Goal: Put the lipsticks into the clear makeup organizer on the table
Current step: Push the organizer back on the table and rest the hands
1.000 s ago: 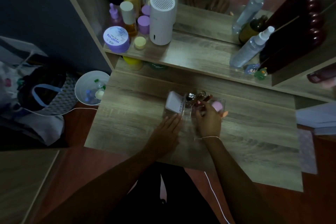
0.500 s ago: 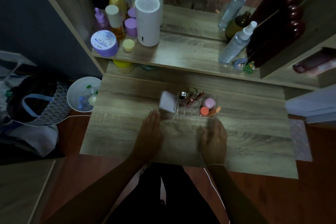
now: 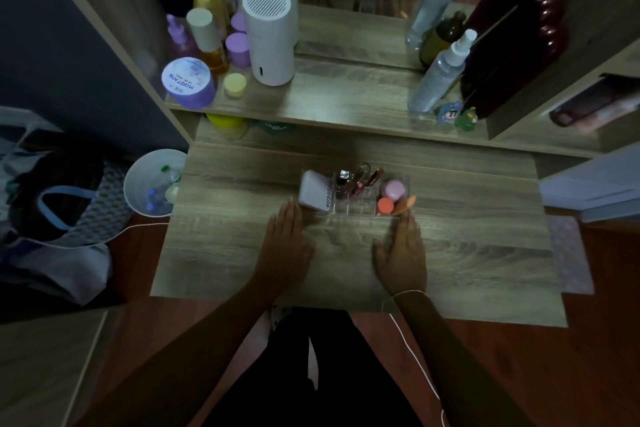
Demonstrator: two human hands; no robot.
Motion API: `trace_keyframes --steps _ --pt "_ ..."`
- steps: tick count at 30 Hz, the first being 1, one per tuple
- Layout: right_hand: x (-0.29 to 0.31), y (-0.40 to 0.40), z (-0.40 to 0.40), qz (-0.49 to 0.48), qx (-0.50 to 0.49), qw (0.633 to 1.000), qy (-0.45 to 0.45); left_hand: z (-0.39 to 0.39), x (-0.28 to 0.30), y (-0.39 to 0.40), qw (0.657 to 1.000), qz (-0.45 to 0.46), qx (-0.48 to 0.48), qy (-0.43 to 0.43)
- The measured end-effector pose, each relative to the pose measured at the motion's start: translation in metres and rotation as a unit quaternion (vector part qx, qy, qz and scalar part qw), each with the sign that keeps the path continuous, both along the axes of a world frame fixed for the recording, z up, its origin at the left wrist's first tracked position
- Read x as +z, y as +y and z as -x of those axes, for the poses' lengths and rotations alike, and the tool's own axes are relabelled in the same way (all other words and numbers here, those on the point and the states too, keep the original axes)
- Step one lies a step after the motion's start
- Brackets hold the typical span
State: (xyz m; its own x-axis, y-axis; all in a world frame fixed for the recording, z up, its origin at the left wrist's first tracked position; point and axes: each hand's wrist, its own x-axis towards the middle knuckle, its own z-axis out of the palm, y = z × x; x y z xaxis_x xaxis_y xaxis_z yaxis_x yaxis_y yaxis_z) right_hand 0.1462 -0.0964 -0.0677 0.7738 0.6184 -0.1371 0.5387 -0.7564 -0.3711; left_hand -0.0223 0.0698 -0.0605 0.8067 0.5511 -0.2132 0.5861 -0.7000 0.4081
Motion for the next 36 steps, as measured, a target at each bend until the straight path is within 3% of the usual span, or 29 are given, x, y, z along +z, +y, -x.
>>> trace_keyframes --steps 11,23,36 --pt "0.006 -0.014 -0.004 0.049 0.045 0.997 -0.025 0.004 -0.002 -0.001 1.0 0.006 -0.011 0.005" --pt "0.0 -0.009 -0.003 0.045 0.019 0.998 0.034 0.0 0.001 0.004 0.999 0.045 0.011 -0.024" --pt "-0.002 -0.023 -0.022 0.089 0.026 0.995 -0.02 -0.014 -0.001 -0.007 0.998 0.058 -0.011 -0.003"
